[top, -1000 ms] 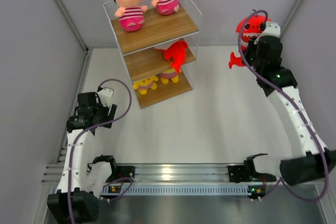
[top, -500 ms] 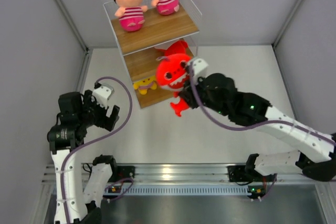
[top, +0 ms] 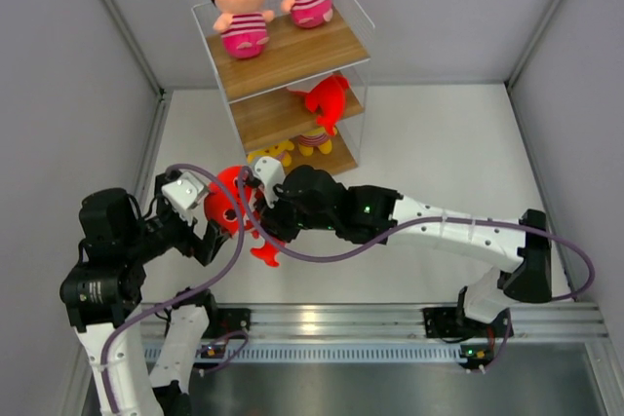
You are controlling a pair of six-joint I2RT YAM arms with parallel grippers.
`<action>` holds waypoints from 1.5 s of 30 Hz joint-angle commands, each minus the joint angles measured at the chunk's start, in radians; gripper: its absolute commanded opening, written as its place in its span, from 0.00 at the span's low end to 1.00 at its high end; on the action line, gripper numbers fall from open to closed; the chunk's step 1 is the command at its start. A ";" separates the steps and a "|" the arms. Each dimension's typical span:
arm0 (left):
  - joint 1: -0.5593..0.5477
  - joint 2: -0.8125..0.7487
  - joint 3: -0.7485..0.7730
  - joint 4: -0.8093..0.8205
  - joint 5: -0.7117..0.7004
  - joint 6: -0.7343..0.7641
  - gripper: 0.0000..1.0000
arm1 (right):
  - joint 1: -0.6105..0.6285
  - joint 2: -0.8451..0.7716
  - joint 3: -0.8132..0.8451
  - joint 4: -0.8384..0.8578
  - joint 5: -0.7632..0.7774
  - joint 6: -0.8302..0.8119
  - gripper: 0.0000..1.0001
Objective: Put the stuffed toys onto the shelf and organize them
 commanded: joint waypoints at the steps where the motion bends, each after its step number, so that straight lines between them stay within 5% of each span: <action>1: -0.003 0.013 0.002 -0.023 0.123 0.001 0.98 | 0.035 0.011 0.100 0.127 -0.098 -0.023 0.00; 4: -0.003 0.032 0.021 -0.023 0.155 -0.001 0.91 | 0.047 0.019 0.101 0.120 -0.109 -0.040 0.00; 7: -0.003 0.053 0.049 -0.021 0.183 0.002 0.35 | 0.047 0.019 0.100 0.104 -0.109 -0.060 0.03; 9: -0.003 0.071 0.067 0.003 0.172 -0.043 0.00 | 0.046 0.010 0.082 0.104 -0.104 -0.072 0.23; 11: -0.003 0.079 0.103 0.011 0.158 -0.076 0.00 | 0.046 -0.026 0.059 0.115 -0.080 -0.078 0.31; 12: -0.003 0.085 0.120 0.011 0.157 -0.085 0.00 | 0.046 -0.039 0.028 0.119 -0.065 -0.084 0.50; 15: -0.003 0.102 0.158 0.011 0.154 -0.110 0.00 | 0.047 -0.154 -0.055 0.145 0.012 -0.123 0.75; 17: -0.003 0.113 0.164 0.014 0.140 -0.125 0.00 | 0.046 -0.226 -0.124 0.222 0.084 -0.161 0.83; 23: -0.003 0.145 0.189 0.039 0.086 -0.174 0.00 | 0.104 -0.528 -0.493 0.556 0.206 -0.779 0.91; 29: -0.002 0.173 0.248 0.037 0.099 -0.197 0.00 | 0.234 -0.526 -0.685 0.760 0.324 -1.473 0.99; 37: -0.002 0.177 0.238 0.039 0.134 -0.199 0.00 | 0.244 -0.412 -0.817 1.271 0.347 -1.856 0.99; 45: 0.006 0.174 0.229 0.037 0.160 -0.200 0.00 | 0.244 -0.261 -0.769 1.390 0.371 -1.993 0.99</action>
